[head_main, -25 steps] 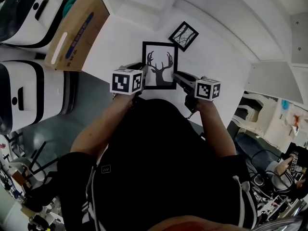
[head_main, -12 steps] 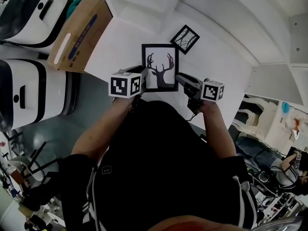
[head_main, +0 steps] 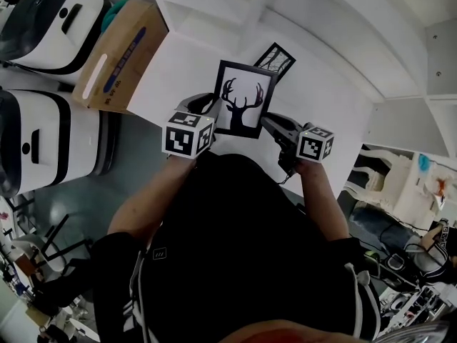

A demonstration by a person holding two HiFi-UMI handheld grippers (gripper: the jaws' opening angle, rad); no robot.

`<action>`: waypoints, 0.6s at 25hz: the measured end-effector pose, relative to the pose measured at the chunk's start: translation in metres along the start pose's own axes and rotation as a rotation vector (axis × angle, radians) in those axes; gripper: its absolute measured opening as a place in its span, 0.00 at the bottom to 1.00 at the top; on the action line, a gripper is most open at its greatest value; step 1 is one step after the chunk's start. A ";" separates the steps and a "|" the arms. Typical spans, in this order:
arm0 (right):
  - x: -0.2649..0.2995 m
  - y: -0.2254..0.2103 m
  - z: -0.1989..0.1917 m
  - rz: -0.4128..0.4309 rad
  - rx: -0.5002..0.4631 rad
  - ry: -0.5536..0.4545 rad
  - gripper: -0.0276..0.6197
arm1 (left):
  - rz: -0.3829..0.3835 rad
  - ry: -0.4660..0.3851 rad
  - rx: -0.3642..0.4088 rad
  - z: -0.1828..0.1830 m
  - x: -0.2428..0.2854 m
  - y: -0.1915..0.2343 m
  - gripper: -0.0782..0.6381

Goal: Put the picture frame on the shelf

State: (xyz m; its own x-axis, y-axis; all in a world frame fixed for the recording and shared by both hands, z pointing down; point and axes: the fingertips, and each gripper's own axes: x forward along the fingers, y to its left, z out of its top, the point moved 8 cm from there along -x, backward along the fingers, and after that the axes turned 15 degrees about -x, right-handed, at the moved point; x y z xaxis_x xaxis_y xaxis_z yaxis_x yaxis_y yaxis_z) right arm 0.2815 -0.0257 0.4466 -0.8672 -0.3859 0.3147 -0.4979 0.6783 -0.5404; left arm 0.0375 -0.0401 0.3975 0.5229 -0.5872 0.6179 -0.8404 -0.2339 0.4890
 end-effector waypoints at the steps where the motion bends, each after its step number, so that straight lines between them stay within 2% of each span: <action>1: 0.000 0.000 0.001 0.003 -0.001 -0.007 0.17 | -0.005 -0.007 0.004 0.002 0.000 -0.001 0.22; 10: 0.000 -0.002 -0.002 0.006 0.022 -0.023 0.17 | -0.024 0.014 -0.062 -0.003 0.006 0.010 0.21; 15: 0.001 -0.002 -0.002 0.004 0.024 -0.021 0.17 | -0.021 0.030 -0.055 -0.004 0.009 0.013 0.21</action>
State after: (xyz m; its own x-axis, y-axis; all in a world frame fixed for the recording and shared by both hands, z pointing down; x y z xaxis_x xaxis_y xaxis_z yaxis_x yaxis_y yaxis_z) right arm 0.2816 -0.0266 0.4499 -0.8688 -0.3968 0.2963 -0.4946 0.6644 -0.5604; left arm 0.0320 -0.0458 0.4121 0.5454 -0.5590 0.6245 -0.8202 -0.2028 0.5348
